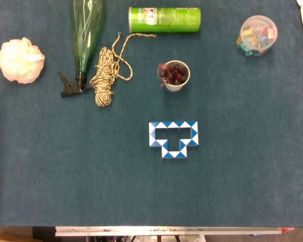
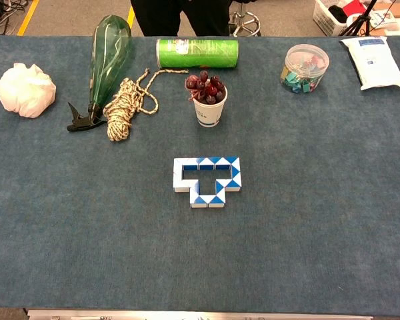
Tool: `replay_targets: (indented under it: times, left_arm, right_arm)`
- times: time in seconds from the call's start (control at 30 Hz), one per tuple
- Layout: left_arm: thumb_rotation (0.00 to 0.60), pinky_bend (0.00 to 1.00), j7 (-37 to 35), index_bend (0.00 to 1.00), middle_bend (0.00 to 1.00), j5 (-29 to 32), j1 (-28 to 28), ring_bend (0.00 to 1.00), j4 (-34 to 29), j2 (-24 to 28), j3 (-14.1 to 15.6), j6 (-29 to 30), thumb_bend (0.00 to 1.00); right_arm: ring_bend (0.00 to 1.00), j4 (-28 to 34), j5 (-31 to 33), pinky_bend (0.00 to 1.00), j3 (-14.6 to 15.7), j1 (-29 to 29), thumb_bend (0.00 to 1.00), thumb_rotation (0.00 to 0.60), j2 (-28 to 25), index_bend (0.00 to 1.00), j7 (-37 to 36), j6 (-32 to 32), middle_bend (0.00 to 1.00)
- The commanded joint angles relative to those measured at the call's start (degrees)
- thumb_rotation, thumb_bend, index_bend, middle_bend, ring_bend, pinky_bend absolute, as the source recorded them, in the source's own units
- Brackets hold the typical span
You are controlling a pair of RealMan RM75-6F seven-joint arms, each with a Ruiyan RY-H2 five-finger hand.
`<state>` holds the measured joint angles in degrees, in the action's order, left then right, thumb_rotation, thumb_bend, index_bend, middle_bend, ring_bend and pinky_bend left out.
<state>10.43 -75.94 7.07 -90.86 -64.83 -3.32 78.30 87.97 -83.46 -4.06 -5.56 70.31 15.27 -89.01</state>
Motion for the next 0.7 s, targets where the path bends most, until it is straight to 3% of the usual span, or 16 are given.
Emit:
replay_targets:
  times: [0.03, 0.53, 0.7]
  left_arm:
    - [0.588, 0.00, 0.0, 0.00, 0.00, 0.0, 0.0, 0.00, 0.0, 0.0, 0.0, -0.1, 0.00]
    - [0.590, 0.00, 0.2, 0.00, 0.00, 0.0, -0.1, 0.00, -0.1, -0.1, 0.0, 0.2, 0.00]
    - [0.589, 0.00, 0.0, 0.00, 0.00, 0.2, 0.1, 0.00, 0.2, -0.2, 0.1, -0.3, 0.00]
  right_arm:
    - [0.00, 0.1, -0.1, 0.01, -0.1, 0.1, 0.32, 0.600, 0.0, 0.00, -0.1, 0.0, 0.00]
    - [0.00, 0.0, -0.4, 0.01, -0.3, 0.2, 0.33, 0.600, 0.0, 0.00, -0.1, 1.1, 0.00]
    - [0.00, -0.3, -0.3, 0.00, -0.5, 0.1, 0.51, 0.600, 0.3, 0.00, 0.4, 1.5, 0.00]
